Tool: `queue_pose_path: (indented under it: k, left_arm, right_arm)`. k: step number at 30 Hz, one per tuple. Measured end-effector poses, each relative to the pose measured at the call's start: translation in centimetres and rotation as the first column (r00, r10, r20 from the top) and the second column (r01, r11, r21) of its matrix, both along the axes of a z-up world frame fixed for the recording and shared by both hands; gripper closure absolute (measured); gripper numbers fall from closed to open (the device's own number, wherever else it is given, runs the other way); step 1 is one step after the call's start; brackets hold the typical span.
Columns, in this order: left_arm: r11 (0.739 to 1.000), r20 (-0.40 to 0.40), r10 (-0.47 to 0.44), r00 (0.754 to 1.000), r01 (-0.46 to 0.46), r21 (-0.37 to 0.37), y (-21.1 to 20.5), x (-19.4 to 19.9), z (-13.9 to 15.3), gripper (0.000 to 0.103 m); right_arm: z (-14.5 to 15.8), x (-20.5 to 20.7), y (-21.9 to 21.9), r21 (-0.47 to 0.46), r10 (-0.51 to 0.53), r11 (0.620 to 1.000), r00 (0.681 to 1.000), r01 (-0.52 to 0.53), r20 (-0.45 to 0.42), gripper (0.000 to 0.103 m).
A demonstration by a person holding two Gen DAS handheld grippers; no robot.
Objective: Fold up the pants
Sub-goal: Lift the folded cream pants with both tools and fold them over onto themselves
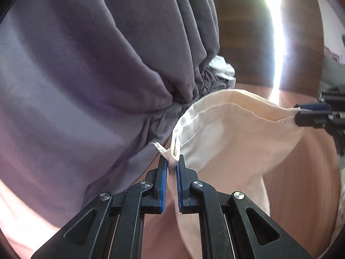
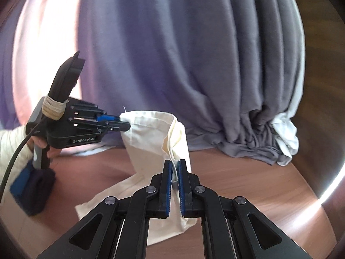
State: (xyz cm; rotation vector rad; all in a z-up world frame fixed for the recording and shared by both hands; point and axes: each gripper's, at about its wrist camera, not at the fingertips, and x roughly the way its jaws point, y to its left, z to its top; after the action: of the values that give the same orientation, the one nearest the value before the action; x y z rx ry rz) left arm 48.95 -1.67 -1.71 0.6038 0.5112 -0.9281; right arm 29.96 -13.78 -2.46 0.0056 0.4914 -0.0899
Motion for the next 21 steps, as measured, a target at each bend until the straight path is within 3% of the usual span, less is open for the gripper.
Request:
queue_pose_path:
  k: [11, 21]
  left_arm:
    - [0.987, 0.076, 0.006, 0.997, -0.018, 0.159, 5.8, -3.7, -2.5, 0.095]
    - [0.952, 0.071, -0.016, 0.997, -0.006, 0.306, 8.3, -7.6, -6.2, 0.095]
  right_arm:
    - [-2.2, -1.2, 7.0, -0.033, 0.199, 0.978, 0.971, -0.205, -0.132, 0.096]
    - [-6.0, -2.1, 9.7, -0.01, 0.33, 0.936, 0.883, -0.353, -0.334, 0.096]
